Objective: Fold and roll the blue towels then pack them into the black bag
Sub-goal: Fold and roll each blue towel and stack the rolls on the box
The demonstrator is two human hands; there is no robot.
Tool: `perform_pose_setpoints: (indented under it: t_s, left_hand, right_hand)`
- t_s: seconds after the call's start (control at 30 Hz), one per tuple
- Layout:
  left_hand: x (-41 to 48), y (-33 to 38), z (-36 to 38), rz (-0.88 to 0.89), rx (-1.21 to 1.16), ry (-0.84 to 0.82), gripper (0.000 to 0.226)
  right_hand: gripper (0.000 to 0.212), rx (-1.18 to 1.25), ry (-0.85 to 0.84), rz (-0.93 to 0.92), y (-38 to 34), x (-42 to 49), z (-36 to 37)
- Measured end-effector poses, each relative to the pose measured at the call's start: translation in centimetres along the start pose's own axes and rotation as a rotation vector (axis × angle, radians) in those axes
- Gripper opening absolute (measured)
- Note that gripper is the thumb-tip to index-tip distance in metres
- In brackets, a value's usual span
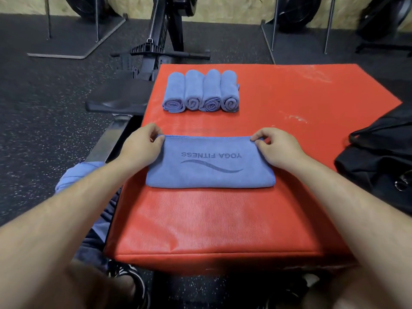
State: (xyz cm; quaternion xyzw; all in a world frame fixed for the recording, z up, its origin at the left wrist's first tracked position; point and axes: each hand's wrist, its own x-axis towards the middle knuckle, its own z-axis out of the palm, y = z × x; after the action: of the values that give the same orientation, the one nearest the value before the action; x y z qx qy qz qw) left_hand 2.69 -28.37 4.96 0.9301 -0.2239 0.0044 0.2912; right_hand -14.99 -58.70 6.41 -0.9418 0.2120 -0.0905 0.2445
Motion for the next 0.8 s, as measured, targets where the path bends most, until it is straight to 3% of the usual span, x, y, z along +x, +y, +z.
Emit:
perform_pose_setpoints:
  t_s: [0.13,0.2,0.3,0.4,0.5,0.8]
  left_hand:
    - [0.3,0.3,0.6,-0.024,0.012,-0.002,0.006]
    - [0.0,1.2,0.6,-0.051,0.203,0.065,0.017]
    - [-1.6,4.4,1.3,0.105,0.37,0.199,0.027]
    - [-4.3,7.6,4.2,0.357,0.241,-0.018,0.047]
    - [-5.8,8.0,6.4,0.331,0.259,-0.25,0.053]
    - [-5.8,5.6,6.2,0.228,0.261,-0.199,0.06]
  right_hand:
    - [0.024,-0.106,0.013,0.033,-1.0,0.2,0.4]
    - [0.029,-0.262,0.077,0.08,-2.2,-0.1,0.4]
    - [0.042,-0.445,0.212,-0.049,-5.2,-1.3,1.6]
    - [0.056,-0.35,0.098,-0.175,-8.1,-3.1,4.5]
    - [0.057,-0.33,-0.108,-0.183,-8.2,-3.9,7.3]
    - [0.062,-0.328,-0.136,-0.075,-4.8,-4.2,6.5]
